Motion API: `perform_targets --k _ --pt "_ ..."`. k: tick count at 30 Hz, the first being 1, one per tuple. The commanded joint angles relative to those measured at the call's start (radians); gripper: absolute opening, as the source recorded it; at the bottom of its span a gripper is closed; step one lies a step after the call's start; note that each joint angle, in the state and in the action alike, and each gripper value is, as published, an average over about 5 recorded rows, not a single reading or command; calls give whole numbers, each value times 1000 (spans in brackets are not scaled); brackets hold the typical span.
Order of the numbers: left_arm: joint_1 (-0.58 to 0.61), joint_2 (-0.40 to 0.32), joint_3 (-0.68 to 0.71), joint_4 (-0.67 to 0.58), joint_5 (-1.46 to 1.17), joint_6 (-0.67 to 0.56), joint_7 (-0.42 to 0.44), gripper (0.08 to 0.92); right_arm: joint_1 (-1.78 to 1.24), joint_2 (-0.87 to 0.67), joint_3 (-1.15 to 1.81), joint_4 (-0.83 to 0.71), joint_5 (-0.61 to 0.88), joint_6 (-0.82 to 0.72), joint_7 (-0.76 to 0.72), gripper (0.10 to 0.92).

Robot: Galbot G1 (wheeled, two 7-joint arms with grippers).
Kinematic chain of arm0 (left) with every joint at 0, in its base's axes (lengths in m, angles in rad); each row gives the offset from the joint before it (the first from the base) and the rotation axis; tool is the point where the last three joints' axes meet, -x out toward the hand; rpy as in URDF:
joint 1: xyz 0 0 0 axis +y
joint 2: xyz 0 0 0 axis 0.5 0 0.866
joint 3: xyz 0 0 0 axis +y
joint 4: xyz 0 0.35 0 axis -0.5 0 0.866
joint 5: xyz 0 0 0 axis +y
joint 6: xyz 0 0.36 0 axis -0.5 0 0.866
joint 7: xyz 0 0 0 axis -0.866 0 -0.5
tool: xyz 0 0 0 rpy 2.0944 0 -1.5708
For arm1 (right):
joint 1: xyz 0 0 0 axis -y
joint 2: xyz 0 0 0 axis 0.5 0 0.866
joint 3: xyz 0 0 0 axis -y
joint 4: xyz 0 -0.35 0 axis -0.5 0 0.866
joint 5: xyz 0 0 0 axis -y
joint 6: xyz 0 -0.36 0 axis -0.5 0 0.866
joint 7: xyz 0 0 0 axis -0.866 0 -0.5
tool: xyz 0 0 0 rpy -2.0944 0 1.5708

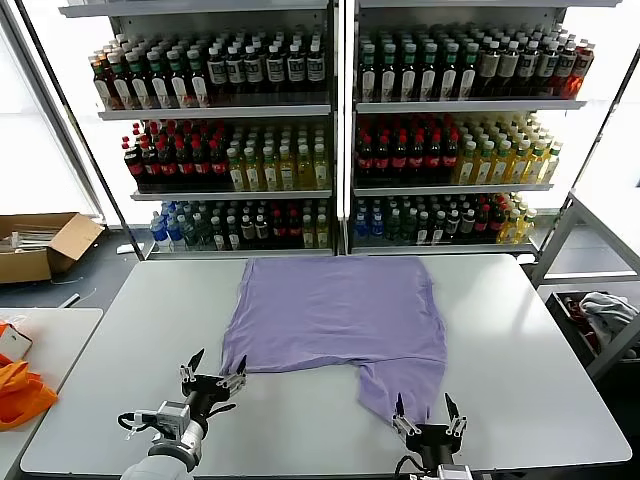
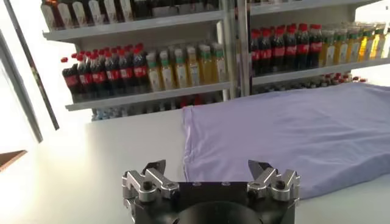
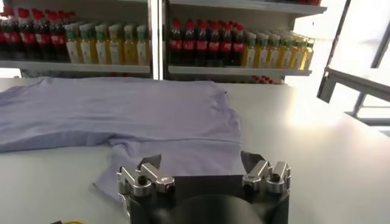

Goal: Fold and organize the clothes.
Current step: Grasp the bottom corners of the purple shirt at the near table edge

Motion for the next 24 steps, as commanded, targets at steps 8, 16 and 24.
perform_targets --k 8,16,24 --pt "-34 29 22 36 -36 74 -4 822 0 10 -12 -16 21 4 16 823" --pt "-50 45 21 53 -73 85 -11 823 -2 25 -24 -36 19 7 21 823" --pt "-46 48 26 54 -96 85 -13 823 -3 28 -28 -45 19 5 34 823"
